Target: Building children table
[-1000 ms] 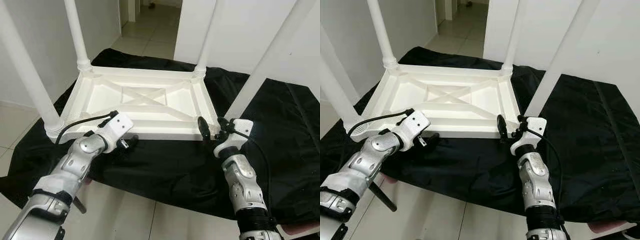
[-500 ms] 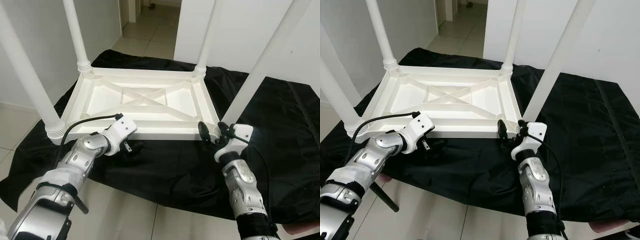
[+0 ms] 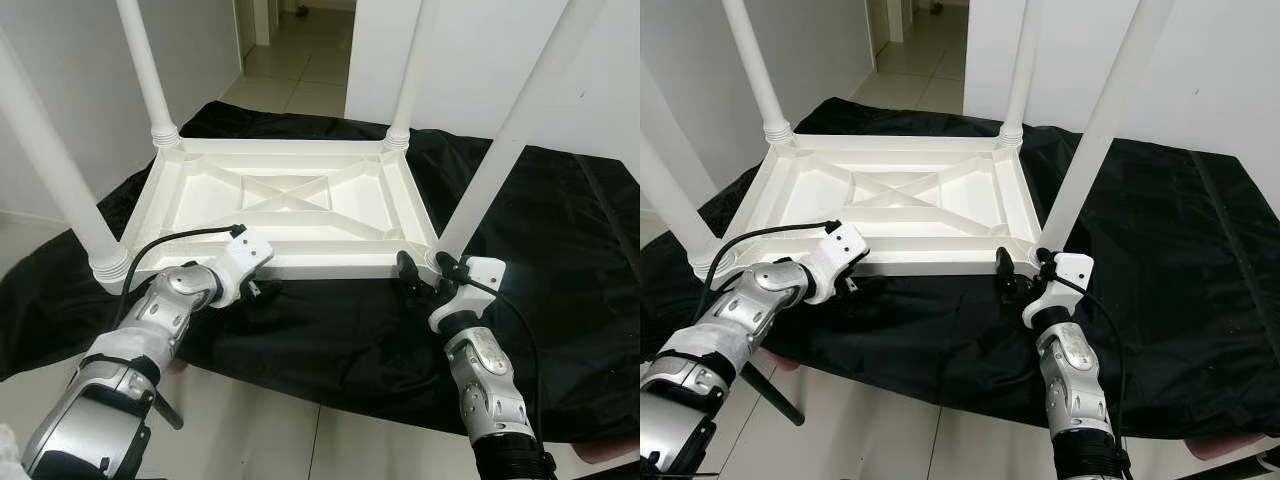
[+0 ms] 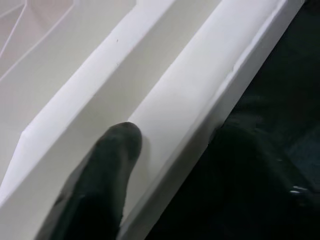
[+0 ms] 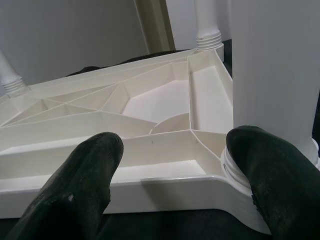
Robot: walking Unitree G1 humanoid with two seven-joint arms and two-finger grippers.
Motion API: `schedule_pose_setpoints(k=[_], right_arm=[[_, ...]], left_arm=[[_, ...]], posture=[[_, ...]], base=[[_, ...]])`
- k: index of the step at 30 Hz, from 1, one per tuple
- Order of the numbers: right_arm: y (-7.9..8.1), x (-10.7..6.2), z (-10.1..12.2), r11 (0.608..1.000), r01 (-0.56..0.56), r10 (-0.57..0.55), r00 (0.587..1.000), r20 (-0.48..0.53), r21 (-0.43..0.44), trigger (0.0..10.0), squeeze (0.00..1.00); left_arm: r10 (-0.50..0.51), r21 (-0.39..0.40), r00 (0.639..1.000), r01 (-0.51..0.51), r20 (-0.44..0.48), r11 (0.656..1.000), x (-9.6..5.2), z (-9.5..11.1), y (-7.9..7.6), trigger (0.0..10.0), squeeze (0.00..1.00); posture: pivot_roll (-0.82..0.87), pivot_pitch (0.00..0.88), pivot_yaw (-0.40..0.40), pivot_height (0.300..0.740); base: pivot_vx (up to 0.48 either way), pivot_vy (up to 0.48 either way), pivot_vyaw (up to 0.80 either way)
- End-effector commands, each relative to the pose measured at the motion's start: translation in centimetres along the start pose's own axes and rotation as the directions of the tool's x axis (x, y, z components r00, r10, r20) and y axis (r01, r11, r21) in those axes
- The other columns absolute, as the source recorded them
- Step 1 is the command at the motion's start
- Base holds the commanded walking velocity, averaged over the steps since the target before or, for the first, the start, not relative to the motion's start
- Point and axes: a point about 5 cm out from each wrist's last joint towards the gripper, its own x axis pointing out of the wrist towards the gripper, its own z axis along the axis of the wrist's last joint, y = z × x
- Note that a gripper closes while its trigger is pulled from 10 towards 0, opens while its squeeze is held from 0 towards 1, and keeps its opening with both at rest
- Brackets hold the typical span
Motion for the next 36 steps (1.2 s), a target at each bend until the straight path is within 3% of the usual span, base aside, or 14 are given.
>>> schedule_pose_setpoints(k=[1,20,23,24,25,27,28,29,36], right_arm=[[-0.3,0.1,0.2,1.000,0.016,-0.016,1.000,0.011,-0.008,10.0,0.00],[0.1,0.4,0.1,1.000,0.008,-0.008,1.000,0.006,-0.014,10.0,0.00],[0.1,0.4,0.1,1.000,0.007,-0.007,1.000,0.006,-0.014,10.0,0.00],[0.1,0.4,0.1,1.000,0.006,-0.006,1.000,0.006,-0.013,10.0,0.00],[0.1,0.3,0.1,1.000,0.005,-0.005,1.000,0.006,-0.013,10.0,0.00],[0.1,0.3,0.1,1.000,0.004,-0.004,1.000,0.006,-0.013,10.0,0.00],[0.2,0.2,0.0,1.000,0.002,-0.002,1.000,0.006,-0.012,10.0,0.00],[0.2,0.0,-0.1,1.000,0.000,0.000,1.000,0.006,-0.011,10.0,0.00],[0.6,-0.7,-0.5,1.000,-0.008,0.008,1.000,0.002,-0.008,10.0,0.00]], left_arm=[[-0.093,-0.017,0.996,0.093,0.006,0.995,0.4,0.0,-1.0,0.0,0.00],[-0.181,-0.071,0.972,0.193,0.148,0.978,2.6,3.1,-6.3,0.0,0.00],[-0.186,-0.071,0.969,0.199,0.160,0.977,2.6,3.4,-6.5,0.0,0.00],[-0.180,-0.065,0.969,0.193,0.166,0.979,2.4,3.6,-6.2,2.1,0.00],[-0.171,-0.076,0.972,0.185,0.163,0.980,2.2,3.6,-5.7,10.0,0.00],[-0.164,-0.086,0.974,0.179,0.159,0.980,2.0,3.5,-5.3,10.0,0.00],[-0.149,-0.101,0.975,0.167,0.164,0.981,1.7,3.6,-4.6,10.0,0.20],[-0.142,-0.119,0.976,0.163,0.167,0.980,1.4,3.5,-4.0,10.0,1.00],[-0.117,-0.121,0.983,0.135,0.144,0.983,0.0,3.0,-2.8,10.0,1.00]], posture=[[-0.02,0.011,0.002,0.740],[-0.02,0.017,-0.003,0.740],[-0.02,0.018,-0.005,0.740],[-0.02,0.018,-0.005,0.740],[-0.02,0.018,-0.005,0.740],[-0.02,0.018,-0.008,0.740],[-0.01,0.019,-0.008,0.740],[-0.01,0.019,-0.008,0.740],[-0.02,0.019,-0.009,0.740]], base=[[0.000,0.000,0.00],[0.000,0.000,0.00],[0.000,0.000,0.00],[0.000,0.000,0.00],[0.000,0.000,0.00],[0.000,0.000,0.00],[0.000,0.000,0.00],[0.000,0.000,0.00],[0.000,0.000,0.00]])
